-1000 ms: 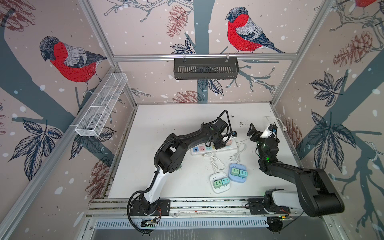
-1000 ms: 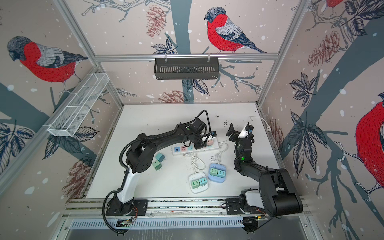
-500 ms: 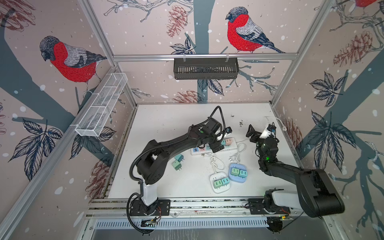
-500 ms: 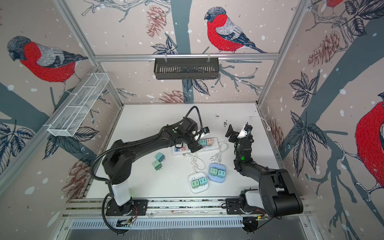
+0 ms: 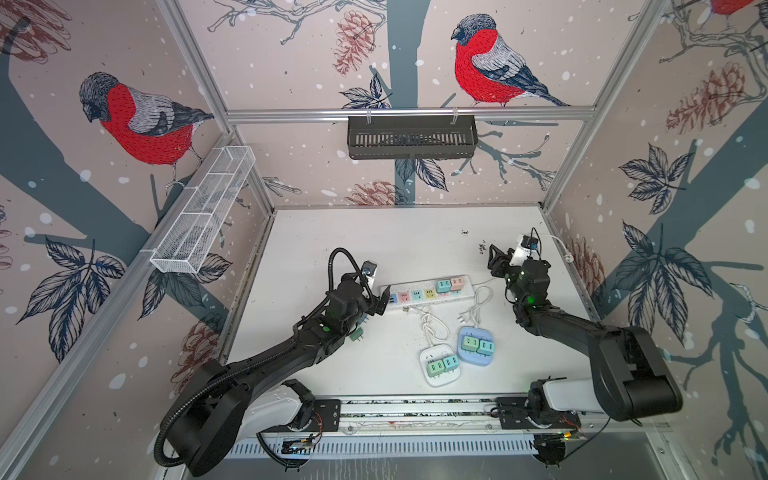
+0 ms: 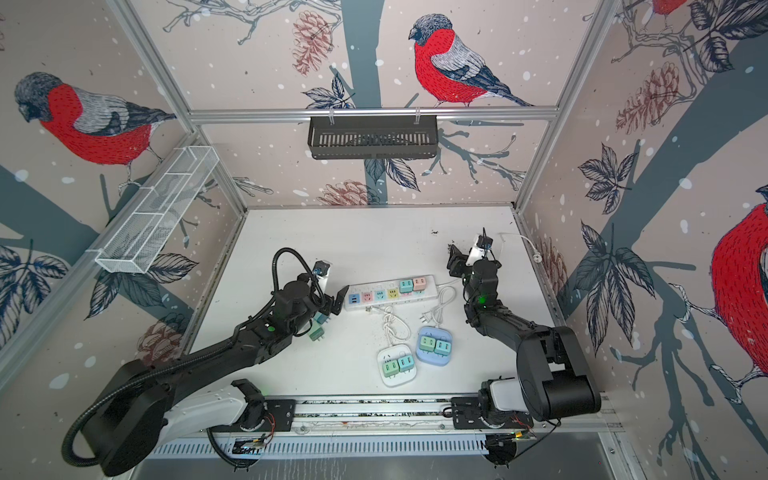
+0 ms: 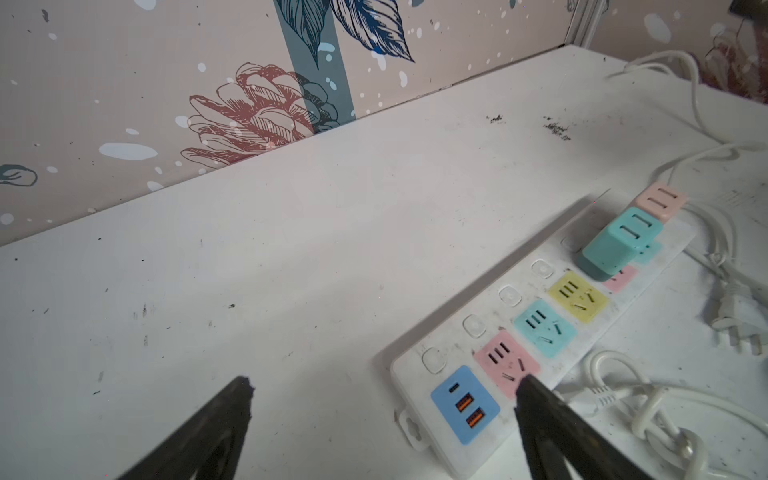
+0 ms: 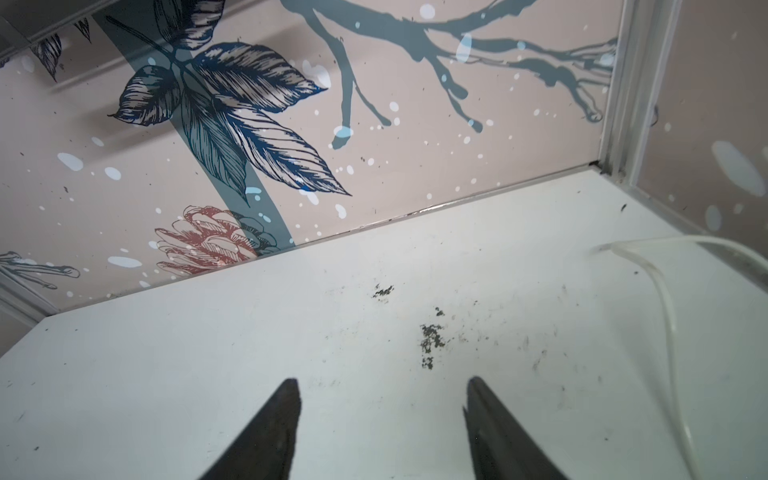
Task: Insert the plug
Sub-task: 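Withdraw the left gripper while the right gripper moves down toward the power strip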
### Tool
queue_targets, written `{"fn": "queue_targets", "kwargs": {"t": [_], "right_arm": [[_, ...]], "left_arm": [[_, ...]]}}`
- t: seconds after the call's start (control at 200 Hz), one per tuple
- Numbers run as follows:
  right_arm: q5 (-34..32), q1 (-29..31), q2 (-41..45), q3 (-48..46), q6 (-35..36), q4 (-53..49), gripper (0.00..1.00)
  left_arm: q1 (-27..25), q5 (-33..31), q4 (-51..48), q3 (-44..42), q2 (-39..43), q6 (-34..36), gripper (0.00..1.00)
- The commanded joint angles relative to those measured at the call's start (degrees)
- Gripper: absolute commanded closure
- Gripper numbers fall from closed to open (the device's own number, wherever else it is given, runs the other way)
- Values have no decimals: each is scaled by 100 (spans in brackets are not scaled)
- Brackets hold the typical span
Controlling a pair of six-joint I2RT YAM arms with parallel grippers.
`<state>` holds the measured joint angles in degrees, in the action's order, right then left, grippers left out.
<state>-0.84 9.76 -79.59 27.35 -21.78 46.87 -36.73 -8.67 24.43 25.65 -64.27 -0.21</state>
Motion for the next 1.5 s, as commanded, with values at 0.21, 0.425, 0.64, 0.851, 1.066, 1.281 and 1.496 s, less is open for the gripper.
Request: {"fn": "queue_targets", "kwargs": {"t": [0.21, 0.425, 0.64, 0.851, 1.066, 1.281, 1.496], "right_arm": [[-197, 948, -485, 466, -192, -1031, 52], [-627, 1485, -741, 479, -228, -1149, 54], [-1105, 1953, -744, 486, -296, -1277, 52], [-1892, 2320, -989, 280, -258, -1198, 48], [-1961, 2416, -1458, 542, -181, -1401, 47], [-2267, 2600, -833, 361, -78, -1364, 43], [-2340, 2619, -102, 143, 67, -1463, 40]], "left_arm": [[25, 450, 689, 310, -186, -318, 2], [26, 103, 652, 333, -246, -508, 2], [25, 2, 697, 280, -180, -460, 2], [26, -30, 664, 326, -235, -426, 2], [21, 78, 658, 345, -204, -453, 2], [26, 32, 638, 324, -130, -436, 2], [24, -3, 625, 331, -130, -419, 2]]}}
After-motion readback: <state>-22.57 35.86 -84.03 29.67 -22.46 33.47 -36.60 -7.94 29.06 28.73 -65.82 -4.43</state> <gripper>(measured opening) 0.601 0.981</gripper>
